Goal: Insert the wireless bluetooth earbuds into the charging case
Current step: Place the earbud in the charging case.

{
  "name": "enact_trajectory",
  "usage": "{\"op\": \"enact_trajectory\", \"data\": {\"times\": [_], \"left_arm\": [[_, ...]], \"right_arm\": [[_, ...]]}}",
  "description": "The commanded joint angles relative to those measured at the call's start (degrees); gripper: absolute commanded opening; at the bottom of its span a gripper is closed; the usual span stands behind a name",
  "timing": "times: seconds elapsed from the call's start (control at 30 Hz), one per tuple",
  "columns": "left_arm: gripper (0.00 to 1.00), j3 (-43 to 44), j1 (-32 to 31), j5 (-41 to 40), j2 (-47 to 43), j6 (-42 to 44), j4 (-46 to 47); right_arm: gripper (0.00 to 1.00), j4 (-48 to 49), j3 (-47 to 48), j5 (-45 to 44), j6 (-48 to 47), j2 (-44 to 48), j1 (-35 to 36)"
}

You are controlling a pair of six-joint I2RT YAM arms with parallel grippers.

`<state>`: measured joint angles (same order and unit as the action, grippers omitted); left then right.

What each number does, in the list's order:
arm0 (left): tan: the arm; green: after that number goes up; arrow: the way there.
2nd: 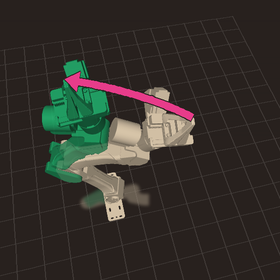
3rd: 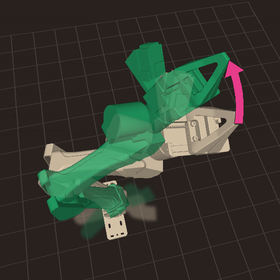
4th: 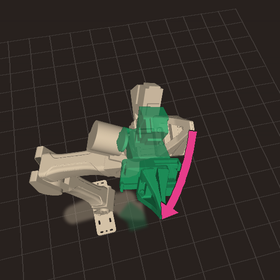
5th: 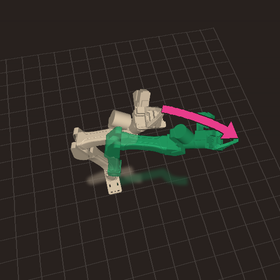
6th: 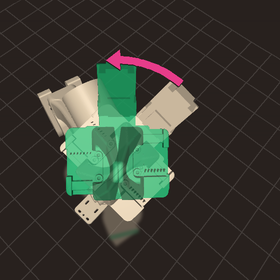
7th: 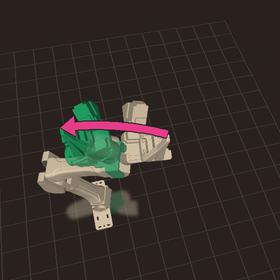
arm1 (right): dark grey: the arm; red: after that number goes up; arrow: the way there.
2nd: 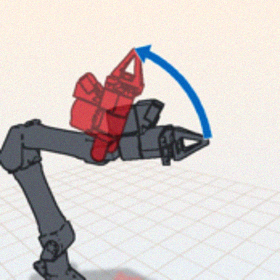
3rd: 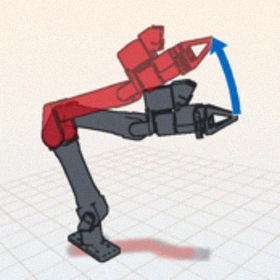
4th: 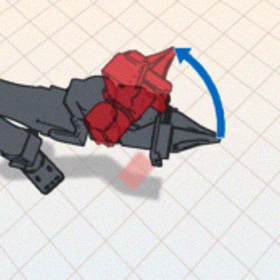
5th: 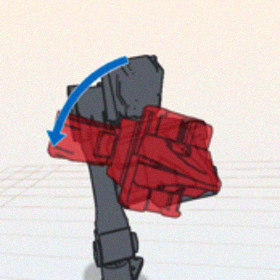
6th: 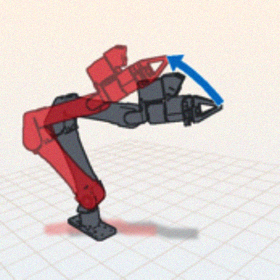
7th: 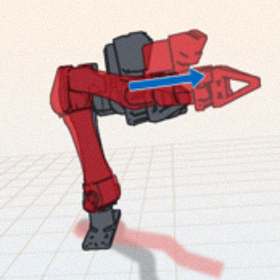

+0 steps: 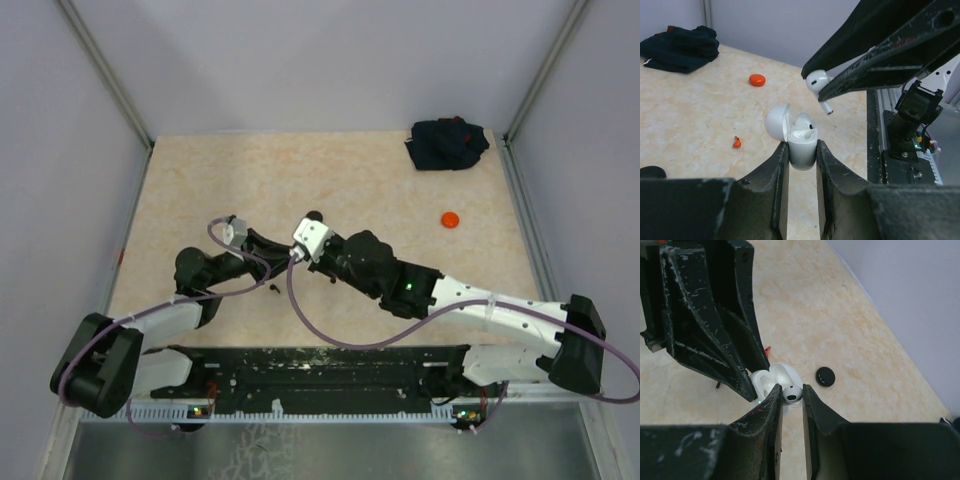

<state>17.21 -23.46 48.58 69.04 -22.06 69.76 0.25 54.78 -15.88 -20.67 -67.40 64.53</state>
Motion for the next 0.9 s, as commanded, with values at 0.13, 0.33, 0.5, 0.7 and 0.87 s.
{"op": "enact_trajectory", "data": {"times": [0.13, 0.33, 0.5, 0.7, 0.87], "left_arm": [[0.00, 0.6, -2.0, 0.4, -4.5, 4.5, -0.6], [0.00, 0.9, -3.4, -0.6, -6.1, 7.1, -3.9], [0.00, 0.9, -3.7, -1.4, -6.5, 8.3, -5.2], [0.00, 1.3, -4.1, -2.3, -6.9, 9.5, -7.6], [0.00, 1.2, -4.2, -2.7, -7.2, 8.7, -7.4]], "right_arm": [[0.15, 9.6, -3.3, -2.0, -8.8, 2.4, 4.5], [0.14, 16.9, -6.3, -9.4, -15.3, 2.0, 8.6], [0.14, 19.6, -6.7, -12.8, -17.5, 1.7, 10.1], [0.14, 20.3, -6.6, -14.0, -19.3, 1.7, 10.7], [0.14, 19.4, -6.4, -15.2, -20.4, 0.2, 11.3]]}}
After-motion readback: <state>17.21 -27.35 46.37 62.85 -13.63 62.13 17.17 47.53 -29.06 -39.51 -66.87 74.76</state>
